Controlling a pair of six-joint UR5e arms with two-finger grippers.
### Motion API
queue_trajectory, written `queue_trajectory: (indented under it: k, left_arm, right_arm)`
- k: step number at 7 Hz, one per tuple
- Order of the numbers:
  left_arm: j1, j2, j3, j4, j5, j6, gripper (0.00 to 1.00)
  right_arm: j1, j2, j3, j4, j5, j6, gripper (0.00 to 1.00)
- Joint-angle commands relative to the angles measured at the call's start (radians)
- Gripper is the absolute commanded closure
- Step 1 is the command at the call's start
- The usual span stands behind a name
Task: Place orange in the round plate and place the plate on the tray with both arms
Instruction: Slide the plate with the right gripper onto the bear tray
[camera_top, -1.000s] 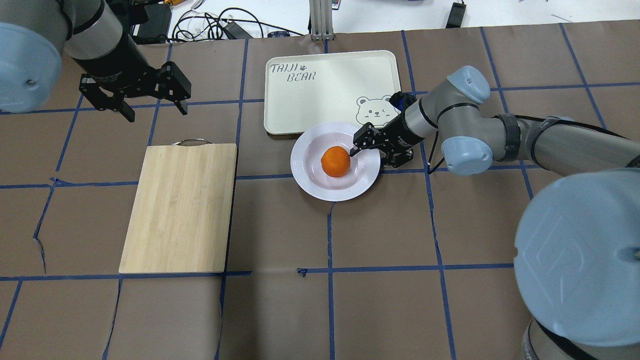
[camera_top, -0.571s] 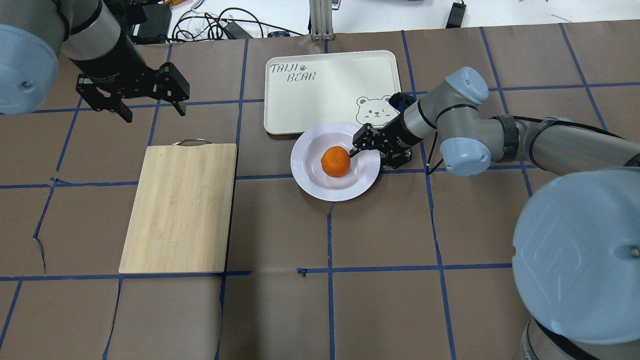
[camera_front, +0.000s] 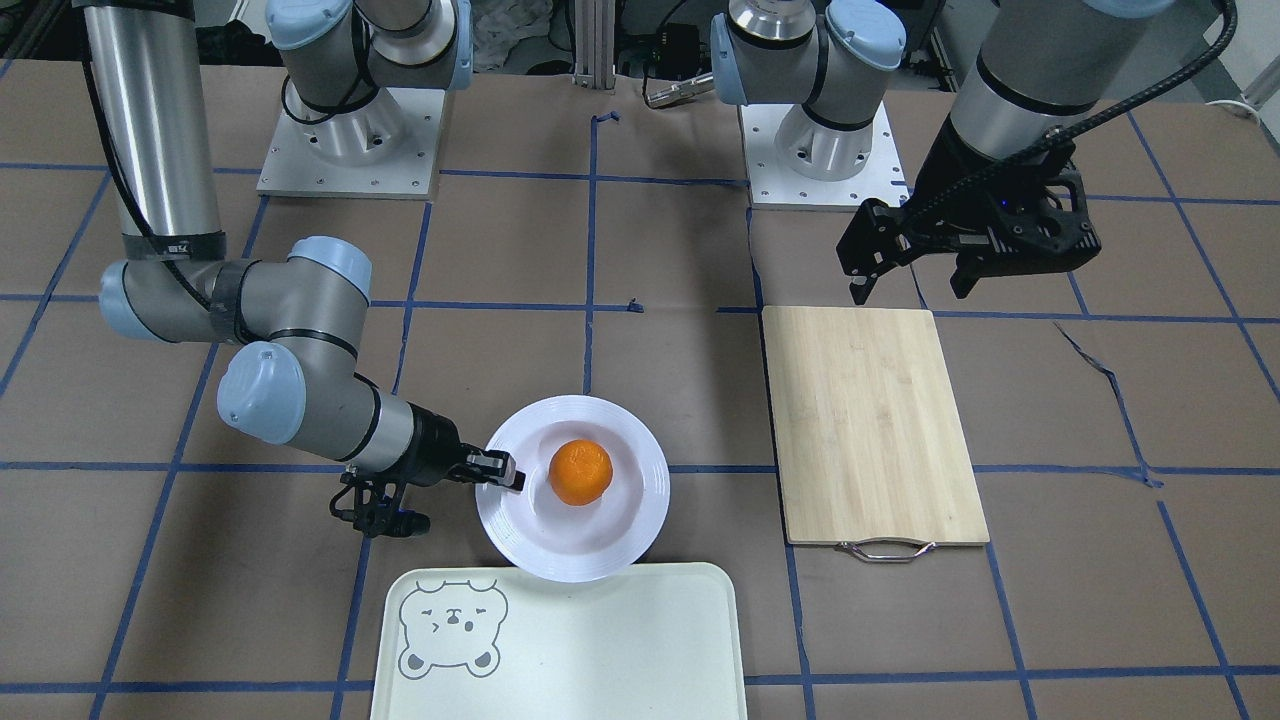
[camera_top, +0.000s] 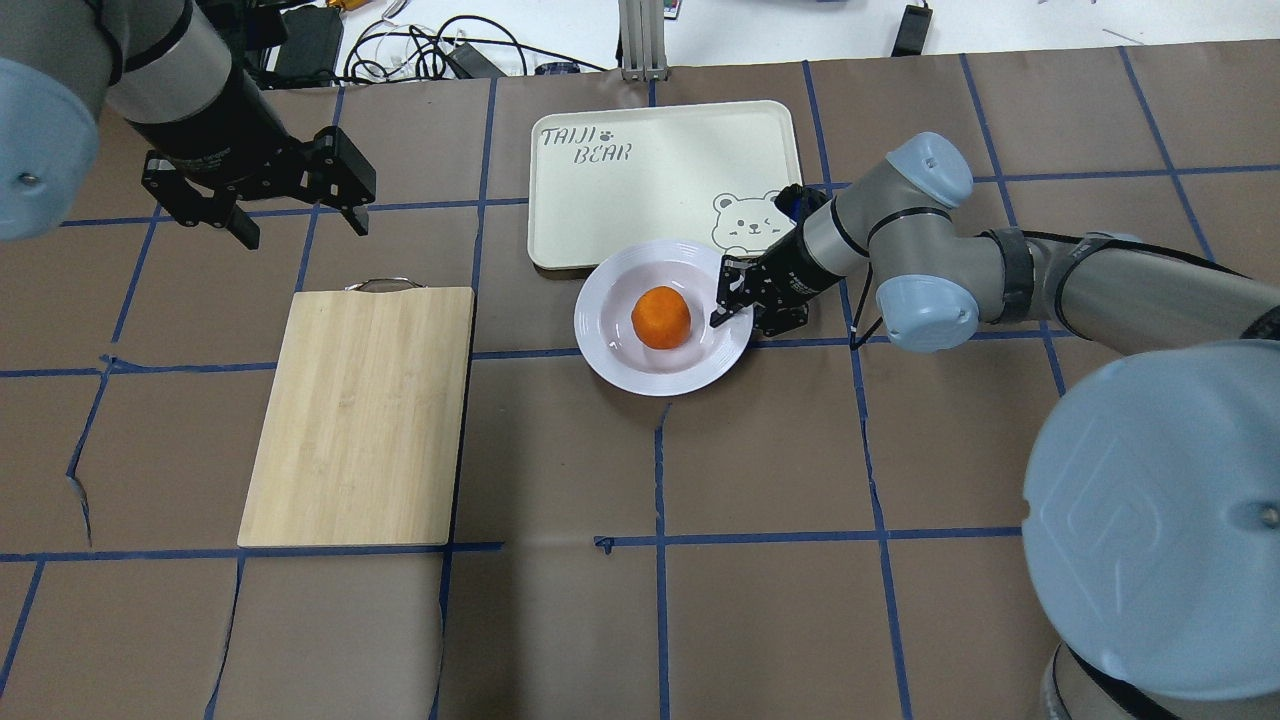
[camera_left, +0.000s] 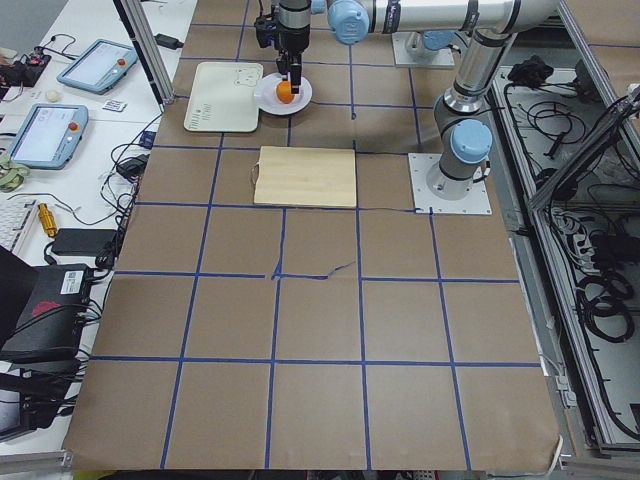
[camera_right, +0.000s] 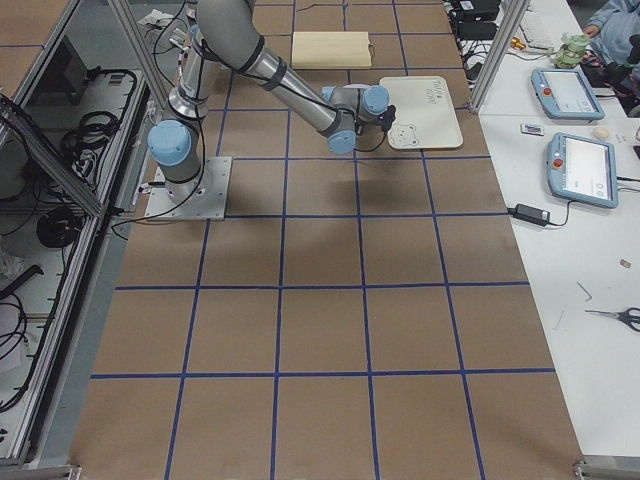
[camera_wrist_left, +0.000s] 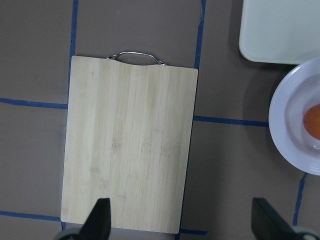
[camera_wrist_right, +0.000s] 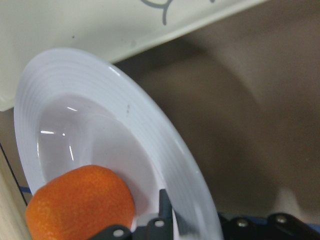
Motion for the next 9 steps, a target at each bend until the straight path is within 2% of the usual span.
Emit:
queue_trajectory:
  k: [1, 4, 5, 7, 8, 9]
  left_arm:
    - [0.0, 0.003, -0.001, 0.0, 0.002, 0.001, 0.0]
    - [-0.002, 0.003, -0.001, 0.0, 0.006, 0.001, 0.0]
    - [-0.002, 0.003, -0.002, -0.002, 0.006, 0.001, 0.0]
    - [-0.002, 0.003, -0.013, 0.0, 0.006, 0.051, 0.0]
    - [-0.003, 0.003, -0.03, 0.003, 0.006, 0.078, 0.0]
    - [-0.003, 0.006, -0.031, 0.006, 0.006, 0.078, 0.0]
  right_arm:
    - [-0.001, -0.01, -0.048, 0.008, 0.005, 0.061, 0.83]
    - [-0.002, -0.002, -0.136, 0.002, 0.008, 0.084, 0.83]
    - [-0.002, 0.03, -0.219, 0.002, 0.007, 0.086, 0.83]
    - [-0.001, 0.173, -0.39, 0.002, -0.003, 0.092, 0.82]
    - [-0.001, 0.237, -0.45, 0.0, -0.004, 0.089, 0.82]
    - [-0.001, 0.274, -0.472, 0.0, -0.006, 0.09, 0.81]
